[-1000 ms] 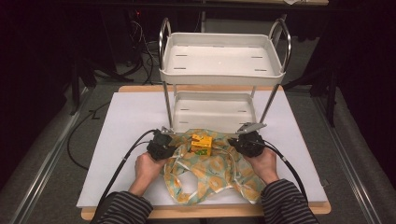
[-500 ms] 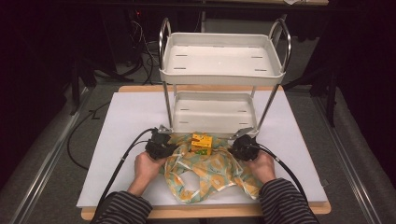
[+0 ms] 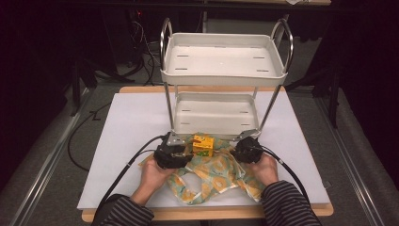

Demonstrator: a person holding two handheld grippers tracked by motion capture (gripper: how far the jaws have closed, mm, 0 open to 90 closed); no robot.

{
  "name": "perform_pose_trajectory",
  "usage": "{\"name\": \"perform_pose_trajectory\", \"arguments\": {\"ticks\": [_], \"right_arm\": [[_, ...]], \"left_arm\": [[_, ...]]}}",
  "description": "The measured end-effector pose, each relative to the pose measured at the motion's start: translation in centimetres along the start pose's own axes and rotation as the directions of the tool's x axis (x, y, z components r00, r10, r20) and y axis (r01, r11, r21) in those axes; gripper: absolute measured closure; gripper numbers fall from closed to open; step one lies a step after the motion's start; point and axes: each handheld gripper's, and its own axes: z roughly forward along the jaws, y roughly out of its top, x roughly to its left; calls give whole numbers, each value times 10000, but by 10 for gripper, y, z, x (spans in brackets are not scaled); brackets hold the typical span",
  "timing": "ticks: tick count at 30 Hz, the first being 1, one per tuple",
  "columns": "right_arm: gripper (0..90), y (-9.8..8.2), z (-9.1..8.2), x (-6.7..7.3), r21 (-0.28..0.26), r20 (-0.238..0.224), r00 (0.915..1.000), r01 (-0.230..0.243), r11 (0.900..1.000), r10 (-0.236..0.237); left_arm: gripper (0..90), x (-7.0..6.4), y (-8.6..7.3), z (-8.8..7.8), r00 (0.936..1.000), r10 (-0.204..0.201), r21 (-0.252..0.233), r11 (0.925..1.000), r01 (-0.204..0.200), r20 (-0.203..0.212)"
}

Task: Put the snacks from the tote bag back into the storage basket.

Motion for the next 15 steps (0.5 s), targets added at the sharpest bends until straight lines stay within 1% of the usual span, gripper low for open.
{"name": "perform_pose_trajectory", "arguments": {"ticks": [1,3,4,5,6,8,9,10,11,13,15], "right_arm": [[739,0,-1,1,51,61,9999,-84,10000,84],[655,-2,-5,0,-27,99,9999,-42,10000,42],[607,-3,-10,-1,-231,55,9998,-198,9995,199],[538,-3,-18,-3,-751,58,9993,-353,9965,358],[538,-3,-18,-3,-751,58,9993,-353,9965,358],[492,-1,-32,-4,-1528,44,9988,-478,9871,491],[475,1,-40,-3,-1959,-35,9984,-553,9791,557],[461,3,-46,-2,-2371,-77,9988,-485,9703,480],[451,5,-52,1,-2587,4,9994,-326,9654,339],[438,9,-61,8,-2984,160,9999,104,9544,-58],[421,13,-66,16,-3215,113,9990,445,9459,-432]], "left_arm": [[509,-1,-3,1,9999,105,79,9999,-105,-39],[498,-3,-5,2,9998,175,170,9997,-175,-25],[495,-3,-6,3,9998,177,212,9996,-176,-40],[492,-2,-7,4,9998,177,253,9995,-175,-70],[492,-2,-8,5,9997,179,343,9993,-174,-135],[492,-1,-11,8,9992,321,491,9983,-309,-234],[492,-1,-13,9,9990,346,525,9981,-332,-270],[492,-1,-13,10,9989,365,543,9979,-349,-289],[492,0,-14,10,9987,419,591,9974,-401,-291],[492,0,-14,10,9986,395,597,9975,-374,-340],[491,0,-15,11,9981,473,649,9969,-446,-402]]}}
